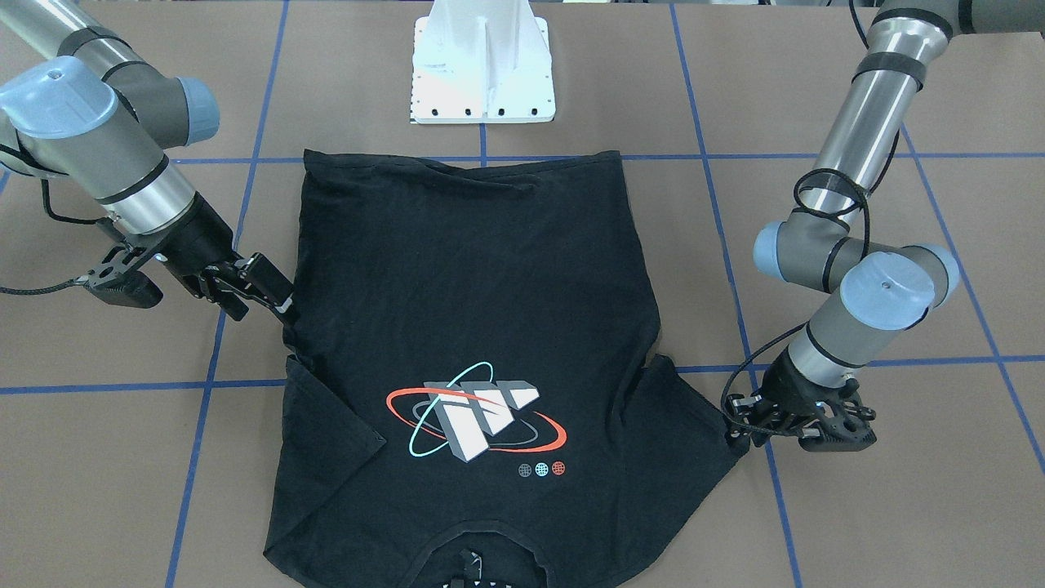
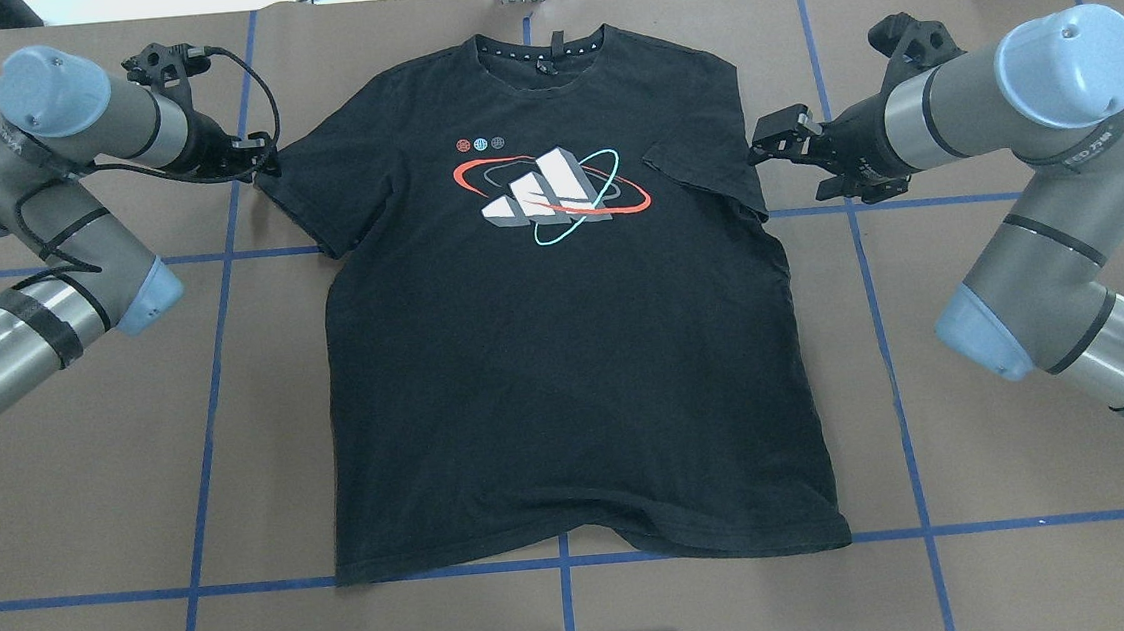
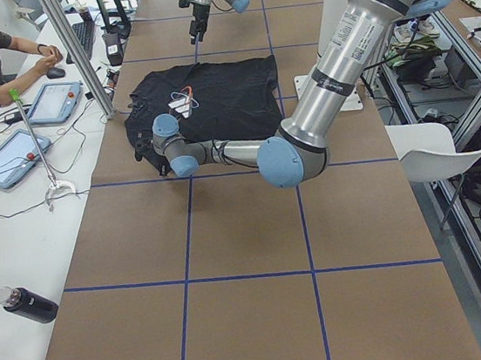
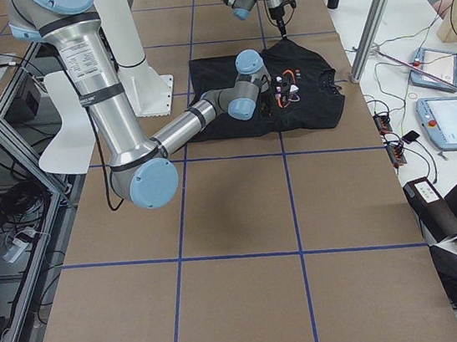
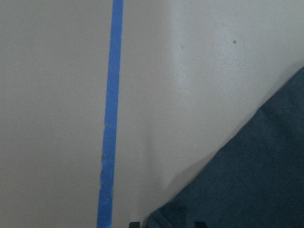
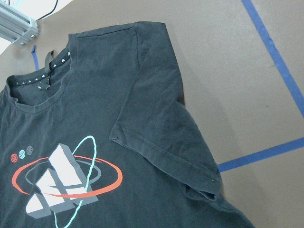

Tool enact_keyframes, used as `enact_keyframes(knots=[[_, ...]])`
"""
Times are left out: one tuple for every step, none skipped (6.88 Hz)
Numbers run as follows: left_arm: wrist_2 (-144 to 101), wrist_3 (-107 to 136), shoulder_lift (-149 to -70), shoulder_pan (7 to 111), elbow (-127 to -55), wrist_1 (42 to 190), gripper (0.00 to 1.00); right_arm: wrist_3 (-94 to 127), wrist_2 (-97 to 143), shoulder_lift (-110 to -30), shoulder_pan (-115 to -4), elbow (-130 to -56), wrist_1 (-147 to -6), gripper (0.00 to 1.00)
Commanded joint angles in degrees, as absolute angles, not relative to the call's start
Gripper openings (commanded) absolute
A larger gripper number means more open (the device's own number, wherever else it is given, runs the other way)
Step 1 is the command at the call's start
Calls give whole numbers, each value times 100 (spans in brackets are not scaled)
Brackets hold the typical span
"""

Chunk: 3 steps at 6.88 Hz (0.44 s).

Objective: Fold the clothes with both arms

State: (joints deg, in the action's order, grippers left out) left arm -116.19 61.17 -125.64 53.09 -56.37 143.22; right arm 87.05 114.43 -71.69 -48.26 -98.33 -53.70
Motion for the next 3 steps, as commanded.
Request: enact_keyframes(knots=[[-11619, 6117, -12560, 5309, -5607, 14326, 48, 8727, 11443, -7163, -4825, -9835, -5370, 100], [-11619, 6117, -12568, 5309, -5607, 14326, 44, 8745, 11443, -7146, -4825, -9844, -5370, 100], [-11619, 6117, -12568, 5309, -5607, 14326, 34, 8745, 11443, -7146, -4825, -9844, -5370, 100]])
